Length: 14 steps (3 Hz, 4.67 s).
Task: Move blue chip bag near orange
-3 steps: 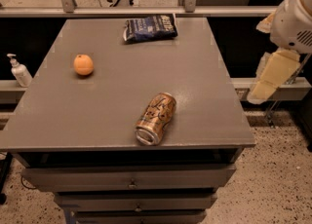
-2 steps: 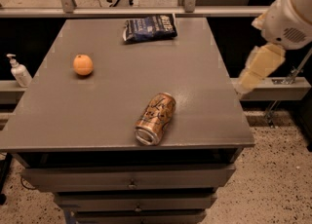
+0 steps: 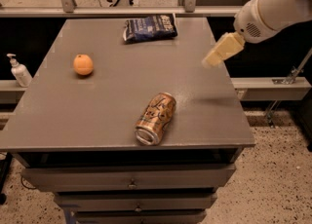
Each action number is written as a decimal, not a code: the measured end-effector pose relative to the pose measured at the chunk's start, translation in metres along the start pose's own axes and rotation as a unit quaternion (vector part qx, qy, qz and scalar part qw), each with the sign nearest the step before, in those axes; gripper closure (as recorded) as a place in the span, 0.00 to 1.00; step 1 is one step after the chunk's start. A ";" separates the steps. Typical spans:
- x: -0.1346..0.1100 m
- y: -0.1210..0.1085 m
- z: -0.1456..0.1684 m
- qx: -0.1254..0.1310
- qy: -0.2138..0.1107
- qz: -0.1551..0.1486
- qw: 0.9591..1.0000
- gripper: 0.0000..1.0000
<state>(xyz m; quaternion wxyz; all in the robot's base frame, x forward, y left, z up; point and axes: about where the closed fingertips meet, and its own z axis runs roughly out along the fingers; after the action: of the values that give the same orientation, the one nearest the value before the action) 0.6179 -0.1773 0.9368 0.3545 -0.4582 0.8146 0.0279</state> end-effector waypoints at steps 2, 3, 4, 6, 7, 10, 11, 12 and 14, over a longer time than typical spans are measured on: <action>-0.026 -0.033 0.037 0.021 -0.074 0.051 0.996 0.00; -0.034 -0.032 0.051 0.019 -0.086 0.049 0.995 0.00; -0.054 -0.028 0.088 0.013 -0.118 0.062 0.991 0.00; -0.102 -0.057 0.165 0.024 -0.206 0.111 0.972 0.00; -0.110 -0.070 0.197 0.029 -0.212 0.117 0.970 0.00; -0.119 -0.095 0.242 0.026 -0.227 0.124 0.966 0.41; -0.126 -0.090 0.236 0.022 -0.242 0.119 0.963 0.64; -0.138 -0.080 0.222 0.017 -0.261 0.104 0.960 0.87; -0.154 -0.044 0.201 -0.016 -0.295 0.093 0.951 1.00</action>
Offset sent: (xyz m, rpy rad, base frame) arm 0.0446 0.0113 -0.0018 0.1333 -0.0611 -0.0517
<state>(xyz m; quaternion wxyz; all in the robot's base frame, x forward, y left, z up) 0.8131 -0.0159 0.8921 0.5675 -0.3575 0.7121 0.2075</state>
